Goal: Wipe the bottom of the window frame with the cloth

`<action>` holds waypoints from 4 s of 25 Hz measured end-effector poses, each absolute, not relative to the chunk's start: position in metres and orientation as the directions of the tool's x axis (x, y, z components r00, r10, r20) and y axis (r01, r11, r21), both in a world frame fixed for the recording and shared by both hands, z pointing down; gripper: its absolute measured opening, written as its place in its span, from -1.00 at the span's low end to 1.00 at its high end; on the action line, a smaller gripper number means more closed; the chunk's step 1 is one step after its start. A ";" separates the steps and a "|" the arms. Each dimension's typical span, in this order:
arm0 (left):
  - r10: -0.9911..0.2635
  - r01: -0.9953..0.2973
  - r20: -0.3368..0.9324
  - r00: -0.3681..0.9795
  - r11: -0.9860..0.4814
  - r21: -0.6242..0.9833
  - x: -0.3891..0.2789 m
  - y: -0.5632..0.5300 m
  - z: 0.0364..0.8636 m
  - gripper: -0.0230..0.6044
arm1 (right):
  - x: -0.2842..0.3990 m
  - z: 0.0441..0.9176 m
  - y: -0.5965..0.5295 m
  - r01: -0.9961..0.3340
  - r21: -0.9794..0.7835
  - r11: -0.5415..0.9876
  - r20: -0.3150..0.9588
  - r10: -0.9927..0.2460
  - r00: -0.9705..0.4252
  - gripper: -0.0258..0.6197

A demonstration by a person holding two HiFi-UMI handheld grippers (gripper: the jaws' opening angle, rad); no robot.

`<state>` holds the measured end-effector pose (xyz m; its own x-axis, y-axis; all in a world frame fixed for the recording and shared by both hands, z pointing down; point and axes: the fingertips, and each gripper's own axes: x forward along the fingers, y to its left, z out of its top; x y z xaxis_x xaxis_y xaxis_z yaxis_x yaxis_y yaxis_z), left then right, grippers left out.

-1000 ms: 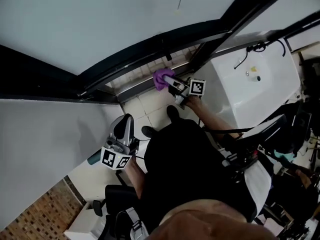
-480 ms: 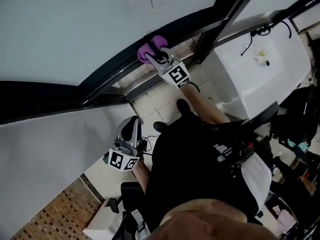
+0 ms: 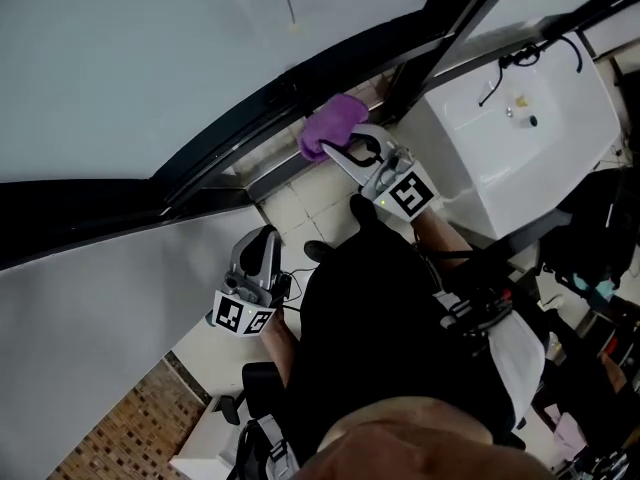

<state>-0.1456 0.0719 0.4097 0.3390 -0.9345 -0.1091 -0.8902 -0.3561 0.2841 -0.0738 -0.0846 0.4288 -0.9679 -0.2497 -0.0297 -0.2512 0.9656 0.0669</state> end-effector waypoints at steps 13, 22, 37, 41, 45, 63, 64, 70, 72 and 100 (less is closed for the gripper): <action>-0.944 -0.901 -0.118 0.307 -0.328 0.284 -0.144 0.075 0.407 -0.91 | -0.158 0.444 -0.159 -0.075 0.266 0.961 0.417 -0.185 -0.890 -0.73; -0.938 -0.889 -0.078 0.338 -0.346 0.301 -0.139 0.062 0.416 -0.91 | -0.052 0.514 -0.059 0.063 -0.390 0.919 0.153 0.132 -0.979 -0.73; -0.940 -0.897 -0.069 0.333 -0.339 0.284 -0.130 0.062 0.411 -0.91 | -0.142 0.483 -0.184 0.148 0.588 0.795 0.331 -0.070 -0.941 -0.73; -0.936 -0.890 -0.067 0.347 -0.351 0.292 -0.128 0.056 0.413 -0.91 | -0.113 0.486 -0.147 0.182 0.634 0.751 0.339 -0.059 -0.939 -0.73; -0.924 -0.879 -0.058 0.378 -0.378 0.291 -0.120 0.047 0.415 -0.91 | -0.074 0.496 -0.090 0.288 0.599 0.748 0.394 0.038 -0.918 -0.73; -0.946 -0.900 -0.076 0.316 -0.325 0.290 -0.130 0.057 0.413 -0.91 | -0.154 0.489 -0.223 -0.080 0.330 0.940 0.443 -0.229 -0.867 -0.73; -0.946 -0.901 -0.078 0.315 -0.324 0.289 -0.131 0.057 0.413 -0.91 | -0.143 0.490 -0.232 -0.102 0.367 0.925 0.470 -0.279 -0.837 -0.73; -0.948 -0.898 -0.079 0.308 -0.317 0.306 -0.135 0.058 0.419 -0.91 | -0.097 0.477 -0.270 -0.212 0.432 0.877 0.507 -0.431 -0.747 -0.73; -0.945 -0.895 -0.082 0.317 -0.326 0.305 -0.134 0.056 0.419 -0.91 | -0.115 0.497 -0.260 -0.132 0.392 0.910 0.561 -0.351 -0.750 -0.73; -0.918 -0.872 -0.079 0.390 -0.395 0.290 -0.109 0.029 0.410 -0.91 | 0.077 0.523 -0.469 -0.422 0.703 0.573 0.571 -0.808 -0.146 -0.73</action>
<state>-0.1087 0.0295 0.4098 0.3897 -0.9176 -0.0788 -0.8716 -0.3951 0.2902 0.0768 -0.4691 0.5229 -0.1461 -0.8078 0.5711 -0.4217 0.5731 0.7027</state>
